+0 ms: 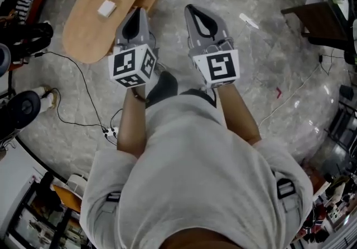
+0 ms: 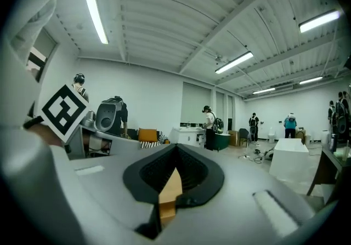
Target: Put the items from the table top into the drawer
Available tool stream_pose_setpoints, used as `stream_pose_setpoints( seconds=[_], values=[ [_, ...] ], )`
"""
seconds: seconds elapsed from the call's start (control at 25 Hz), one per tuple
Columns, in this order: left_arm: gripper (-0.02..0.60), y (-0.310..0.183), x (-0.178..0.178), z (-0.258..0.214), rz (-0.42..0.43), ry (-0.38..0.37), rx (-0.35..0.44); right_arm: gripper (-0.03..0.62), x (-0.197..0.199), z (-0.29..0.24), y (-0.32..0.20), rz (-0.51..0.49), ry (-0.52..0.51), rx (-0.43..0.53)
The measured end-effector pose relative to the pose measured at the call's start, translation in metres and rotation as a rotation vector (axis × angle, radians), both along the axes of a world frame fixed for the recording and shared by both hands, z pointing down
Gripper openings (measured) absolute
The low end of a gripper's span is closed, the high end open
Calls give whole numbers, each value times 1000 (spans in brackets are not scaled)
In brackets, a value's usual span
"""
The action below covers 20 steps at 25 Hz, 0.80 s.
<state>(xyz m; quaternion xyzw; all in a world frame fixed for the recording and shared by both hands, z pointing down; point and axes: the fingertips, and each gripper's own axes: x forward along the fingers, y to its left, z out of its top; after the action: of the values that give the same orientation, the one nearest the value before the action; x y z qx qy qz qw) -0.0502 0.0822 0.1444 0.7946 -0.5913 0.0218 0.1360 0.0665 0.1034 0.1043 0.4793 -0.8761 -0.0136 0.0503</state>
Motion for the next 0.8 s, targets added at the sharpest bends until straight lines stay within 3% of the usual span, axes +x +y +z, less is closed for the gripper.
stream_pose_setpoints(
  seconds=[0.16, 0.44, 0.68, 0.8],
  values=[
    [20, -44, -13, 5, 46, 33, -19, 6, -33, 10, -42, 9, 5, -41],
    [20, -74, -15, 49, 38, 72, -107, 8, -43, 53, -80, -18, 17, -173],
    [20, -121, -19, 93, -2, -51, -223, 7, -61, 97, -147, -152, -7, -245],
    [20, -141, -21, 111, -19, -78, -272, 8, -73, 112, -179, -202, -1, -259]
  ],
)
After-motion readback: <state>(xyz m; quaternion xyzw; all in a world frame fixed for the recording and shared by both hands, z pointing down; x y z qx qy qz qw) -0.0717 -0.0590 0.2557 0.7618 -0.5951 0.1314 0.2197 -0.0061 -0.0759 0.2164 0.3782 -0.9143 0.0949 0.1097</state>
